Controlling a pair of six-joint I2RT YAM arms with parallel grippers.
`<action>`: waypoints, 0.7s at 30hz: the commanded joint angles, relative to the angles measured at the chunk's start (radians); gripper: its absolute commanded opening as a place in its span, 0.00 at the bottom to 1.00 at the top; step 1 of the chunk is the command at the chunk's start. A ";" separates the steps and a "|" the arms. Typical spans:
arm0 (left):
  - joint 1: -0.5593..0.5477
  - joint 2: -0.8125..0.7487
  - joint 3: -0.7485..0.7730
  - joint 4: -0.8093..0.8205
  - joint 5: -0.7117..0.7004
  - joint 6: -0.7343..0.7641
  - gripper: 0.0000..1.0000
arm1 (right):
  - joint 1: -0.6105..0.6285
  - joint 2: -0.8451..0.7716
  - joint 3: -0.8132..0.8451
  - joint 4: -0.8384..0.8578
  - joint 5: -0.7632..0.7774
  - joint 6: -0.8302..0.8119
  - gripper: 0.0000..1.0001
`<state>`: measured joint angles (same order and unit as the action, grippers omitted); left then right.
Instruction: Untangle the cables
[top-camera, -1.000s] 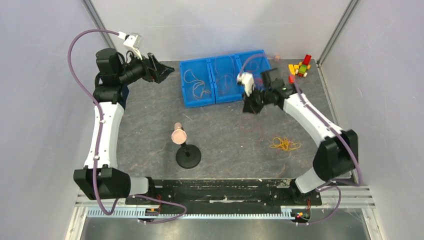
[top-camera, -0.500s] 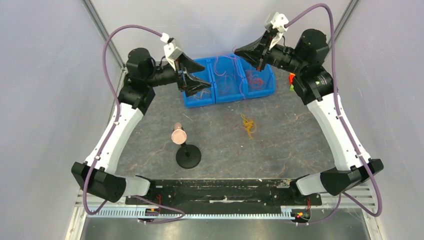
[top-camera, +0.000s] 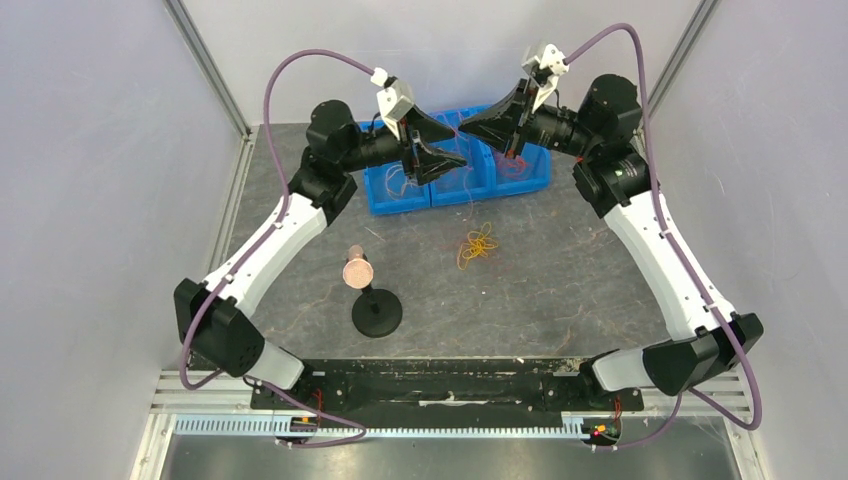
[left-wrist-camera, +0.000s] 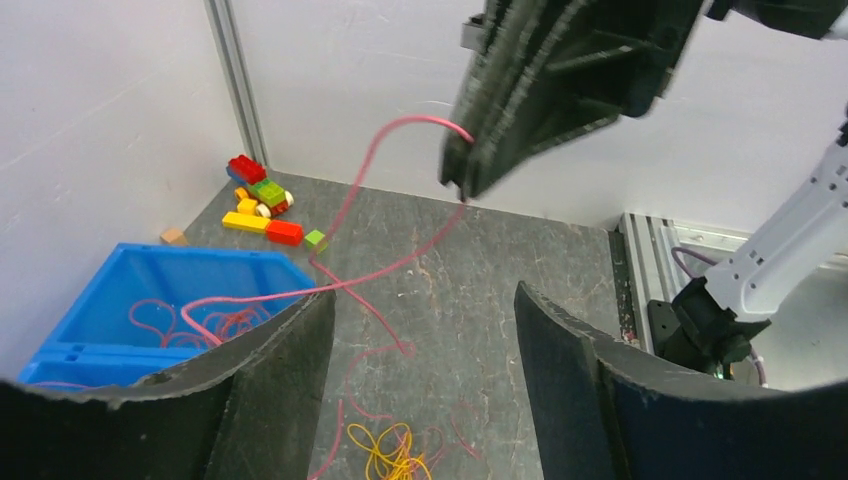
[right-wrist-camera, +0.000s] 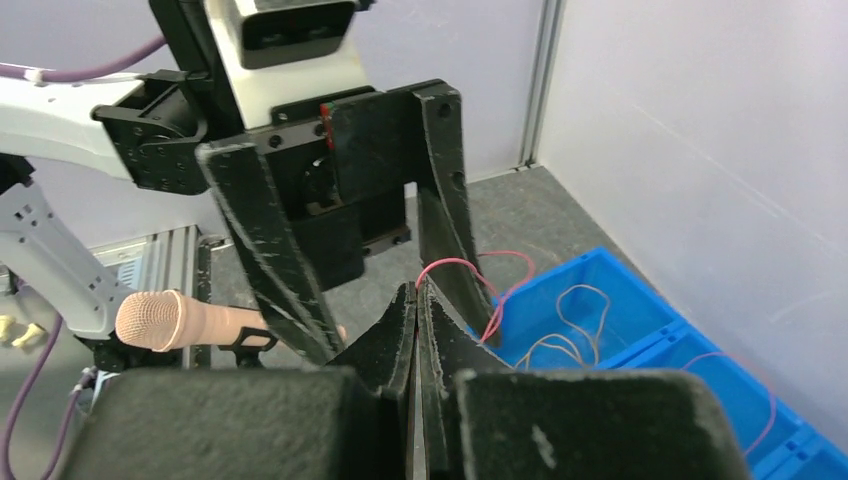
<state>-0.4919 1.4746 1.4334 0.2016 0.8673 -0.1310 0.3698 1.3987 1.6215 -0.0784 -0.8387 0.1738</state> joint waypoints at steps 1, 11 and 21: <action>-0.023 0.038 0.020 0.053 -0.103 -0.023 0.68 | 0.009 -0.052 -0.053 0.114 -0.047 0.055 0.00; -0.022 0.042 -0.001 0.083 -0.043 -0.117 0.02 | -0.011 -0.087 -0.161 0.114 -0.022 0.047 0.16; 0.016 0.023 -0.015 0.135 -0.057 -0.270 0.02 | -0.243 -0.249 -0.768 0.112 0.096 -0.161 0.85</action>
<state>-0.4847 1.5284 1.4178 0.2657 0.8127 -0.3107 0.1326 1.1828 1.0618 0.0250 -0.8043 0.1661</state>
